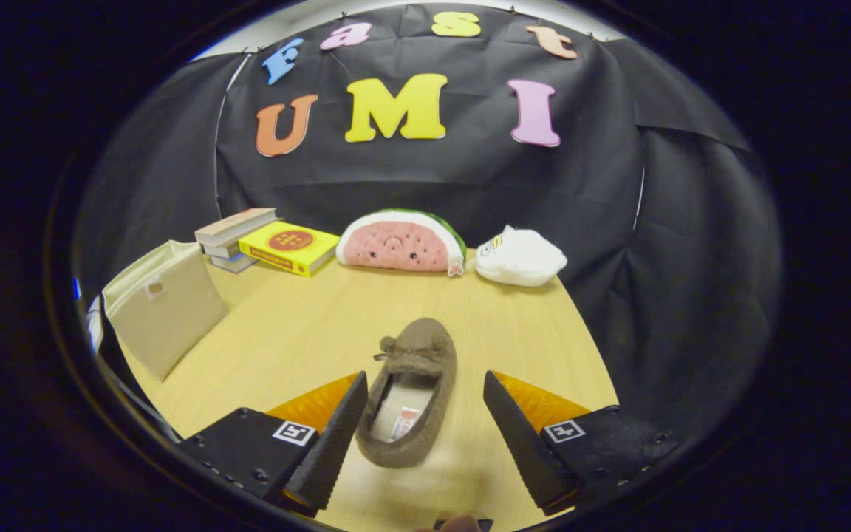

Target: Open the storage box then place both shoes into the box .Put the left shoe in first, then the right shoe, with the right side of both shoes facing outward in a uniform manner.

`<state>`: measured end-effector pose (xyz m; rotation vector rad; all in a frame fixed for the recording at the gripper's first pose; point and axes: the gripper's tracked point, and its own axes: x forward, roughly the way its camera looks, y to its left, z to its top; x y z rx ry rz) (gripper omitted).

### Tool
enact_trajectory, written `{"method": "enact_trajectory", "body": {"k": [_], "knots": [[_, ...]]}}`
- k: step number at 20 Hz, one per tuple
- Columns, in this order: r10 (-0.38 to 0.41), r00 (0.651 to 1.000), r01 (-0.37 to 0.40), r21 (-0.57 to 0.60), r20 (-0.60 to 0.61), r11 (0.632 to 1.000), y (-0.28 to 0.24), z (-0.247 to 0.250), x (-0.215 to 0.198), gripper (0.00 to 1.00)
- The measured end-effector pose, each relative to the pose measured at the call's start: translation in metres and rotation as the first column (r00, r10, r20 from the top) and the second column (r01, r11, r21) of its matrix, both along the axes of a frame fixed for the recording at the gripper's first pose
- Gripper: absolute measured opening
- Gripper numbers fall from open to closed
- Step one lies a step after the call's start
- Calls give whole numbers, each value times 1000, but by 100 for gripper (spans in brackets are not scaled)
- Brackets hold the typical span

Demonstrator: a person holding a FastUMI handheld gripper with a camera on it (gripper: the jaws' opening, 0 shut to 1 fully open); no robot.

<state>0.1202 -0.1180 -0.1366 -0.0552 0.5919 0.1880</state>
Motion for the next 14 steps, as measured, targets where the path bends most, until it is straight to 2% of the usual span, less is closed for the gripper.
{"method": "enact_trajectory", "body": {"k": [7,9,10,11,14], "knots": [[-24,987,40,96,-156,995,0,-53,12,95],[-29,982,51,112,-184,992,3,-63,16,71],[-24,978,50,123,-208,991,7,-68,15,66],[-16,973,47,129,-230,991,10,-74,13,67],[-44,969,73,110,-243,991,9,-78,16,35]]}}
